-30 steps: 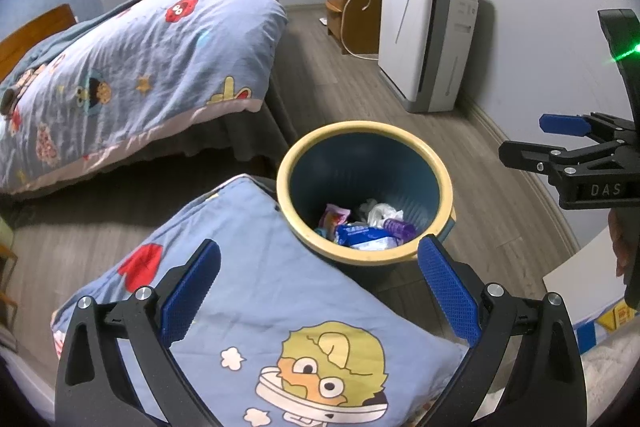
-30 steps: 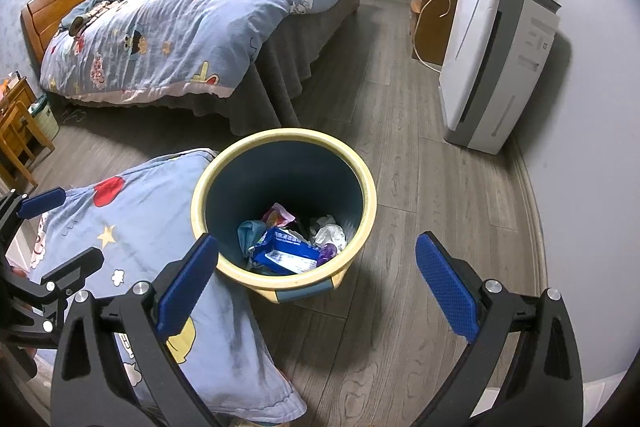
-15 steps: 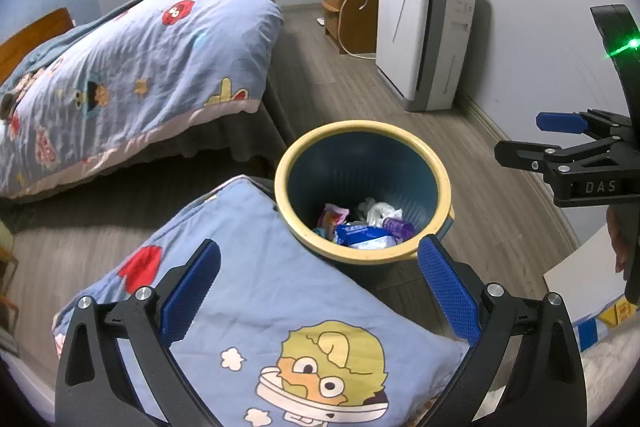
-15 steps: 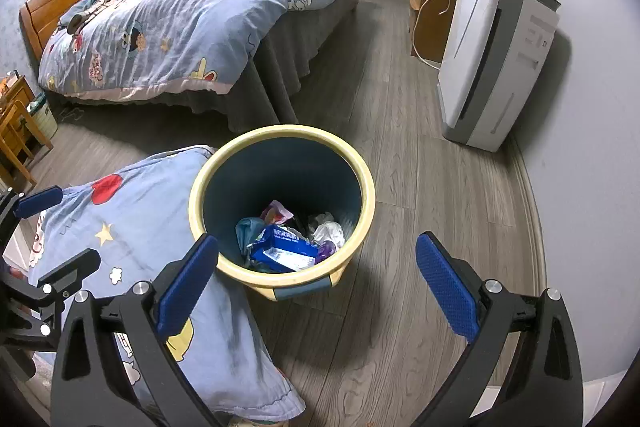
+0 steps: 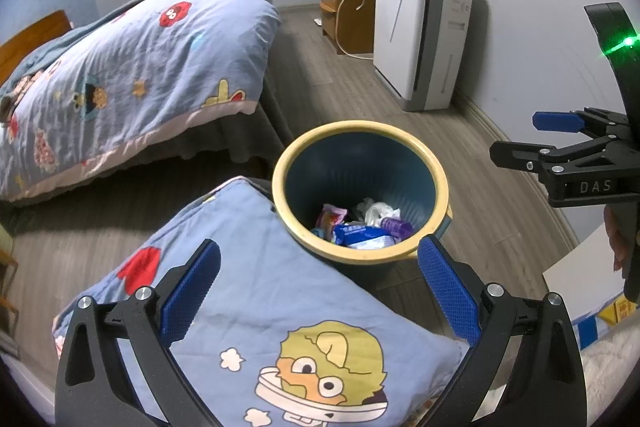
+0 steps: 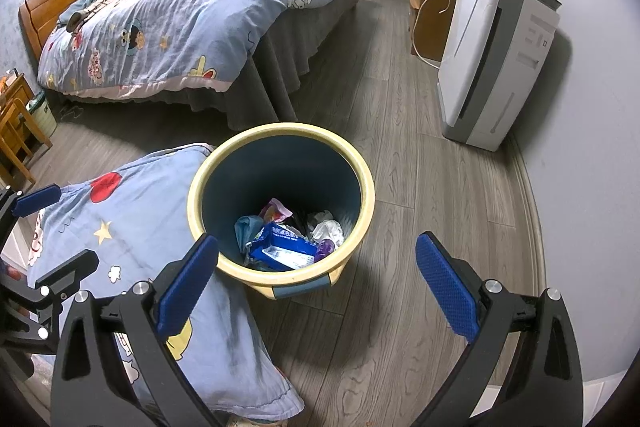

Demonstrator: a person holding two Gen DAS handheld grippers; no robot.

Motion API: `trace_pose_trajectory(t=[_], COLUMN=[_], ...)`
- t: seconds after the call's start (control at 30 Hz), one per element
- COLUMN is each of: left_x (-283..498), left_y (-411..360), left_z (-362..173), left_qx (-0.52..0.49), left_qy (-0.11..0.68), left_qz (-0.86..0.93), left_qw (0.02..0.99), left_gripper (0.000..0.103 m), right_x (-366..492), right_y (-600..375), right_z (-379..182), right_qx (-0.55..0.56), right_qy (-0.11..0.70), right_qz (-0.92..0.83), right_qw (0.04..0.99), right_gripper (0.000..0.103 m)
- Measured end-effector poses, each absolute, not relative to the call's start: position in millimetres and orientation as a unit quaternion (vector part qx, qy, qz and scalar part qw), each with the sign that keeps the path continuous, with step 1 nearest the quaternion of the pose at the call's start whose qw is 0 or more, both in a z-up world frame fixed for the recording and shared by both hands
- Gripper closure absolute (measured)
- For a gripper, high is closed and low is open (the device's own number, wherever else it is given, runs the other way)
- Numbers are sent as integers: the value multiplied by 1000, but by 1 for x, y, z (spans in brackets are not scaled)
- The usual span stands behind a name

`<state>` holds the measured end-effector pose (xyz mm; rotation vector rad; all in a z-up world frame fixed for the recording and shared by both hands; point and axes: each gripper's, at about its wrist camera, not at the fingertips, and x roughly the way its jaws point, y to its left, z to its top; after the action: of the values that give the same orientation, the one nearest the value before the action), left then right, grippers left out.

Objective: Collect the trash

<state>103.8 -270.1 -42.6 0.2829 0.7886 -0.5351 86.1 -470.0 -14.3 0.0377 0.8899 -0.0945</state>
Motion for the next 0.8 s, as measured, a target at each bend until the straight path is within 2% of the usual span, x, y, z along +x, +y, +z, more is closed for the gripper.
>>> trace_pose_trajectory(t=[0.8], left_x=[103], left_y=[-272], left_z=[-43], left_qx=[137], left_qy=[378], left_qz=[-258], left_qw=[878], left_gripper=[5], right_x=[89], right_y=[-471], right_z=[-14], right_qx=[17], right_qy=[435], right_qz=[-48], right_qw=[899], right_gripper=[6])
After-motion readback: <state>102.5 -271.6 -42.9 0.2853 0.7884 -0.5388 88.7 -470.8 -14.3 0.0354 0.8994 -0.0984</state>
